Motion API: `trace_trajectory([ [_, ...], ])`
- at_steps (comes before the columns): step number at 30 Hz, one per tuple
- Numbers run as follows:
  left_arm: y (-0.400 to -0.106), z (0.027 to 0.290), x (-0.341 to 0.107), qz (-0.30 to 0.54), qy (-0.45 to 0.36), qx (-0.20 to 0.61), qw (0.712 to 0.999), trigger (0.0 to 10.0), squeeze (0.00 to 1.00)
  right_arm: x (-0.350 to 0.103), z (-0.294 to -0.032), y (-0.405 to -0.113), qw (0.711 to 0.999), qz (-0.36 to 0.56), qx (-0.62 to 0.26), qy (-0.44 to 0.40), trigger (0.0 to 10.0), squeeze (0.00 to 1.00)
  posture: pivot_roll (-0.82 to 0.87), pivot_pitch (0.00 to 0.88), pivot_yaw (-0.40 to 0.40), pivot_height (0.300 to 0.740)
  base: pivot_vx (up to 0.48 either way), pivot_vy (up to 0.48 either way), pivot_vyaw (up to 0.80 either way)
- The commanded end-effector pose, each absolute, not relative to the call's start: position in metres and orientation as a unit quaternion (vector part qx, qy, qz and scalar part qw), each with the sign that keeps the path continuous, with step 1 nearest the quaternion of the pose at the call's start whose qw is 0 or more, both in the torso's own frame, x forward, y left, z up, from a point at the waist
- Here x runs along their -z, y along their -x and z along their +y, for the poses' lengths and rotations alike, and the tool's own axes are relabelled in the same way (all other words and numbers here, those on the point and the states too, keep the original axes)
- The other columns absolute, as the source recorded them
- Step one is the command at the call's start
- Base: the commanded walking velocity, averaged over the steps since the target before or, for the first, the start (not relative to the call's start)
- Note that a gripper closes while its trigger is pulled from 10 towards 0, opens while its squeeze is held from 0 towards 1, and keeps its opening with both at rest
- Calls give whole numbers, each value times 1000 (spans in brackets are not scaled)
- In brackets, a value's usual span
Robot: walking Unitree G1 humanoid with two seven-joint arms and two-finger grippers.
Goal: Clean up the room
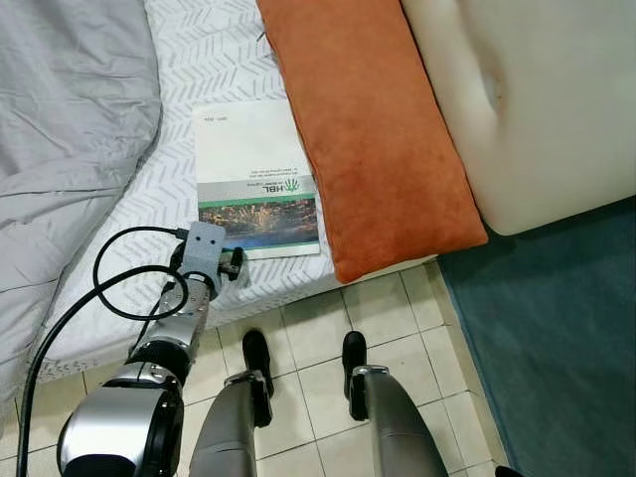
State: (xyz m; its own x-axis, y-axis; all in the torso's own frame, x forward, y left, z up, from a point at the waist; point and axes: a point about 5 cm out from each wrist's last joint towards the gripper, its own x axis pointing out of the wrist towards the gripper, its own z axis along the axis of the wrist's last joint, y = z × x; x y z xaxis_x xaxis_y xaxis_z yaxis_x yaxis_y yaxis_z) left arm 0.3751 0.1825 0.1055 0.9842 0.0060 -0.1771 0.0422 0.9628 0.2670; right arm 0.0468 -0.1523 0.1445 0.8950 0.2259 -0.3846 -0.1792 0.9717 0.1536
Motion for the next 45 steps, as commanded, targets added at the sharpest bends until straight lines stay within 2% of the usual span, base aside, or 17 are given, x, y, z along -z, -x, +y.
trace_trajectory([
  [1,-361,179,-79,126,-125,19,984,10000,0,-136,-154,-43,966,232,-100,-57,10000,0,-398,729,-51,740,0,0,0],
  [8,-357,157,-70,133,-102,41,985,10000,0,-135,-157,-47,967,228,-103,-50,10000,0,-402,726,-63,740,0,0,0],
  [20,-365,144,-81,127,-72,40,988,10000,0,-134,-155,-50,967,224,-113,-51,10000,0,-402,717,-62,740,0,0,0],
  [24,-369,144,-89,109,-60,39,991,10000,0,-134,-154,-51,967,222,-115,-52,10000,0,-391,712,-57,740,0,0,0],
  [28,-369,128,-96,67,-38,74,994,10000,0,-126,-154,-55,967,221,-117,-53,10000,0,-355,687,-38,740,0,0,0],
  [30,-365,120,-96,43,-22,96,994,10000,0,-123,-152,-61,968,212,-125,-56,10000,0,-334,658,-26,740,0,0,0],
  [32,-354,113,-91,13,-14,126,992,10000,0,-117,-149,-70,969,200,-133,-64,10000,0,-293,567,-4,740,0,0,0],
  [33,-354,113,-91,13,-14,126,992,10000,0,-117,-149,-70,969,200,-133,-64,10000,0,-293,567,-4,740,0,0,0],
  [35,-341,114,-86,-7,-14,145,989,10000,0,-111,-148,-83,971,183,-138,-66,10000,0,-255,489,12,740,0,0,0],
  [36,-329,120,-82,-14,-16,154,988,10000,0,-104,-150,-97,974,169,-139,-64,10000,0,-232,450,21,740,0,0,0],
  [39,-315,133,-76,-15,-28,142,989,10000,0,-94,-155,-114,976,158,-134,-60,10000,0,-197,399,31,740,0,0,0],
  [43,-305,146,-70,-10,-31,124,992,10000,0,-85,-159,-133,979,149,-126,-65,10000,0,-165,332,43,740,0,0,0],
  [44,-292,162,-74,-19,-47,100,994,10000,0,-83,-163,-156,982,128,-117,-71,10000,0,-127,230,47,740,0,0,0],
  [45,-287,168,-76,-23,-56,89,994,10000,0,-82,-165,-165,983,120,-116,-70,10000,0,-110,194,48,740,0,0,0],
])
